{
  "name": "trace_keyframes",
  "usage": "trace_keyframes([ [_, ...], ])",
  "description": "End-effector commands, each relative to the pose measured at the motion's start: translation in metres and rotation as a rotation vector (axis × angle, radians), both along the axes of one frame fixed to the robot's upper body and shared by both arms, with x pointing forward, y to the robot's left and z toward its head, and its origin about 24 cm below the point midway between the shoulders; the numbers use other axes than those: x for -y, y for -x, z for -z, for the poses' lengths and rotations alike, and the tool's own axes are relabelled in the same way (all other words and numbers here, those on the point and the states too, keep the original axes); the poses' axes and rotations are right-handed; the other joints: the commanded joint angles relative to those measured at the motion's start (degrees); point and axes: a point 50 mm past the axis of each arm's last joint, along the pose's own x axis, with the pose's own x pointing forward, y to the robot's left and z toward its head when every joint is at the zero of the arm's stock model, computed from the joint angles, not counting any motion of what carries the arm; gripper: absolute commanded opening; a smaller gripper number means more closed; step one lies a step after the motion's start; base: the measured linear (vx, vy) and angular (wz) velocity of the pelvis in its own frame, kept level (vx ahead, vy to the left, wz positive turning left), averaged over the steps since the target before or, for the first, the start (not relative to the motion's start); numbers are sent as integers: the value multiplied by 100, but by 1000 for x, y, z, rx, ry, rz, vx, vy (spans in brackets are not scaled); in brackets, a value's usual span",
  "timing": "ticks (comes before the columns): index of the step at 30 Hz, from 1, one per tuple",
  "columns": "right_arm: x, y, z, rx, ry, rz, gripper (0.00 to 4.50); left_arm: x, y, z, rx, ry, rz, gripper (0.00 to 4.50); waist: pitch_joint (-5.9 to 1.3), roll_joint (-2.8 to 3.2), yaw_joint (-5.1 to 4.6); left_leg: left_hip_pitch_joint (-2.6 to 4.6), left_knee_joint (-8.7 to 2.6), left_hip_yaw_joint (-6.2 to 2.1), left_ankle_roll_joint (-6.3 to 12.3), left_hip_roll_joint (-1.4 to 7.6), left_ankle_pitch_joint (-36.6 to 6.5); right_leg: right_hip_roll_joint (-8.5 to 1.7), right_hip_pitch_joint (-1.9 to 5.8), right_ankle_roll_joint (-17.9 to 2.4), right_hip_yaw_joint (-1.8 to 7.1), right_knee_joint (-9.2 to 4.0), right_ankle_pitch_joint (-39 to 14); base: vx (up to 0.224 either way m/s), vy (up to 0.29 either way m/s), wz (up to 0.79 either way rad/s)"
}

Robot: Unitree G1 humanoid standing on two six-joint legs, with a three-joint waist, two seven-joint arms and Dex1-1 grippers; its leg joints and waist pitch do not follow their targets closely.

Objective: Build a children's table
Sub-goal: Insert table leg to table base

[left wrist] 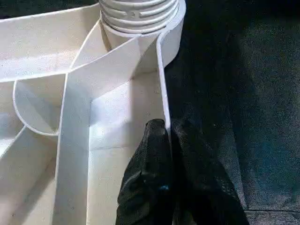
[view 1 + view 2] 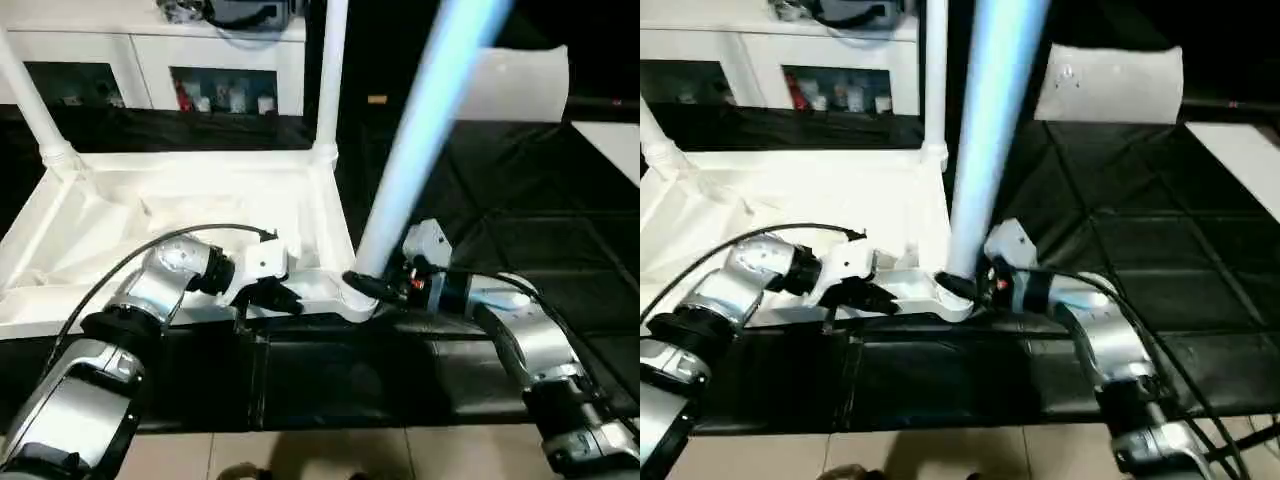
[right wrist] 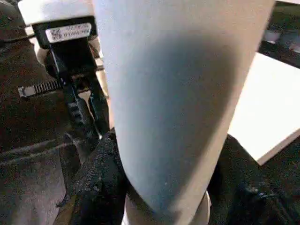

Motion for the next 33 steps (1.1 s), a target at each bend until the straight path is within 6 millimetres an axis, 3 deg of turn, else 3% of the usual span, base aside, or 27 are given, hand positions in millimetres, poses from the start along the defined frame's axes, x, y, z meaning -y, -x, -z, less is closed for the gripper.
trace_keyframes([
  [1, -4, 22, 50, -239, 99, -51, 190, 16, 3, -4, 23, -56, 139, 0, -30, 62, -29, 227, -509, -521, -142, 636, -3368, -859, -95, -309, 462, -775, -4292, 0, 0, 0],
  [3, -7, 23, 48, -228, 106, -82, 190, 18, 3, -4, 21, -58, 147, 0, -6, 72, -36, 248, -511, -523, -157, 630, -3413, -859, -106, -261, 443, -804, -4418, 0, 0, 0],
  [6, -9, 25, 46, -217, 115, -110, 190, 18, 3, -3, 22, -60, 149, 0, -7, 40, -32, 254, -523, -502, -84, 617, -3162, -881, -81, -226, 446, -849, -4459, 0, 0, 0],
  [7, -9, 27, 46, -212, 118, -122, 190, 18, 3, -3, 23, -62, 148, 0, 6, 61, -20, 249, -538, -503, -73, 632, -3107, -887, -86, -236, 458, -852, -4424, 0, 0, 0],
  [8, -8, 28, 45, -208, 121, -134, 190, 18, 3, -2, 24, -64, 147, 0, 0, 25, -25, 244, -548, -496, -68, 641, -3085, -876, -86, -227, 466, -855, -4414, 0, 0, 0],
  [9, -7, 30, 45, -205, 122, -141, 190, 18, 3, -2, 26, -66, 146, 0, 4, 52, 1, 259, -563, -498, -86, 658, -3105, -879, -103, -254, 487, -842, -4357, 0, 0, 0],
  [11, -6, 32, 44, -198, 121, -146, 190, 17, 3, -1, 28, -66, 139, 0, -19, 15, 10, 246, -588, -494, -109, 683, -3121, -877, -85, -305, 504, -816, -4233, 0, 0, 0],
  [14, 0, 34, 40, -177, 95, -127, 190, 13, 3, -1, 34, -58, 115, 0, -34, 18, 75, 214, -613, -484, -100, 708, -2939, -921, -74, -385, 562, -793, -4078, 0, 0, 0],
  [18, 7, 37, 36, -176, 48, -88, 190, 8, 3, 0, 31, -50, 90, 0, -106, 1, 105, 155, -651, -467, -85, 758, -2630, -928, -4, -603, 605, -709, -3476, 0, 0, 0],
  [21, 15, 43, 34, -176, 23, -67, 190, 3, 4, 1, 30, -52, 72, 0, -134, 20, 135, 152, -662, -429, -56, 783, -2430, -920, 11, -760, 636, -667, -2988, 0, 0, 0],
  [22, 17, 47, 35, -176, 26, -70, 190, 1, 4, 2, 30, -60, 69, 0, -166, 30, 142, 108, -662, -401, -10, 780, -2172, -895, 49, -910, 632, -594, -2479, 0, 0, 0],
  [24, 18, 49, 35, -178, 27, -69, 190, -1, 4, 3, 31, -67, 66, 0, -202, 26, 158, 88, -651, -356, 80, 770, -1834, -873, 80, -1043, 626, -523, -1917, 59, -1, -1],
  [26, 20, 51, 35, -179, 28, -66, 190, -1, 3, 3, 30, -69, 64, 0, -223, 42, 194, 73, -620, -317, 199, 757, -1562, -874, 100, -1128, 621, -496, -1596, 0, 0, 0],
  [29, 22, 51, 35, -180, 27, -55, 190, -1, 3, 2, 31, -73, 64, 0, -230, 62, 251, 75, -591, -305, 269, 738, -1498, -882, 114, -1065, 609, -526, -1826, 0, 0, 0],
  [33, 21, 49, 36, -184, 40, -55, 190, 0, 2, 2, 30, -73, 67, 0, -242, 70, 250, 90, -609, -329, 202, 757, -1631, -867, 112, -974, 597, -544, -2121, 0, 0, 0],
])
